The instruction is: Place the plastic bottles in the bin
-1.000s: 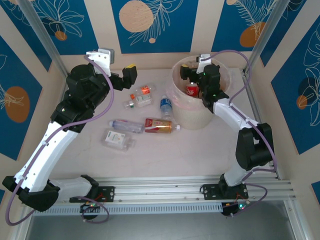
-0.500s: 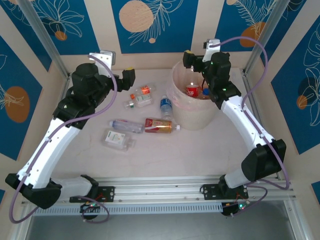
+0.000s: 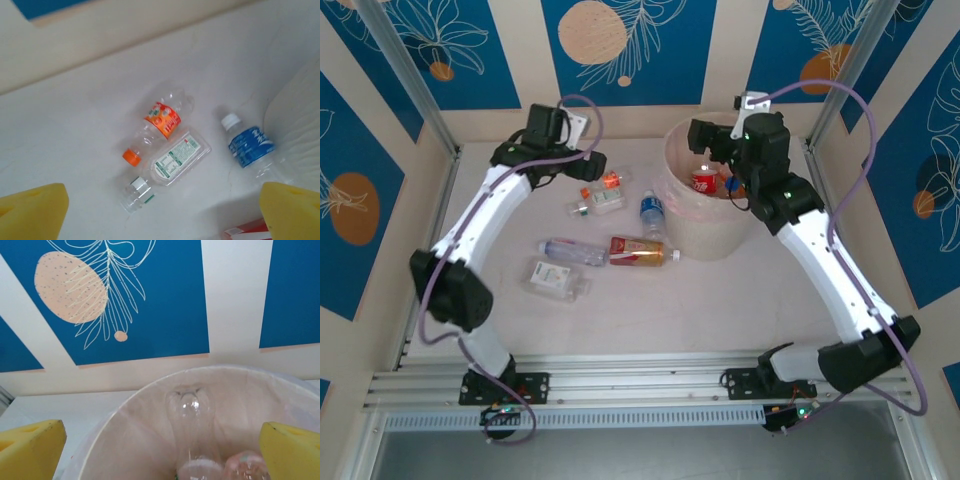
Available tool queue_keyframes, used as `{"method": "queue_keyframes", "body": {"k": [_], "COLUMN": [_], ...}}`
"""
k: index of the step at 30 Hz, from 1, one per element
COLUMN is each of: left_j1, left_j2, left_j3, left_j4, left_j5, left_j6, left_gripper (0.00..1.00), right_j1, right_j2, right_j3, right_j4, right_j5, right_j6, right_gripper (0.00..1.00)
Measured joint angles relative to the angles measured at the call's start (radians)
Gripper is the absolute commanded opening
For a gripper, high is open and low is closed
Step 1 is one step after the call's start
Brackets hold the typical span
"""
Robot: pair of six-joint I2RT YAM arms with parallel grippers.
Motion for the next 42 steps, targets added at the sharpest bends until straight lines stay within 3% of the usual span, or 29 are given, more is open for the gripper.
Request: {"method": "queue_keyframes", "body": {"k": [8,15,42], "left_j1": [0.0,-0.002,-0.048], "left_j2": [0.288,0.415,0.546], "left_j3": [0.204,0.233,0.288], "left_j4": [-0.166,-0.209,-0.198], "left_j5": [0.063,0.058,-0.029], "left_j6": [0.107,0.134,0.134], "left_gripper": [0.91,0.9,0.81], "right_j1": [0.01,0.012,0.02], "right_j2": [-0.145,-0.177,-0.19], "right_j3": [-0.068,-0.109,-0.125], "right_j4": [-0.04,-0.066,-0.072], "right_j5": [0.053,0.078,0.099], "right_j6": [0.041,0.064,0.067], "right_gripper": [0.99,0.99,0.99]}}
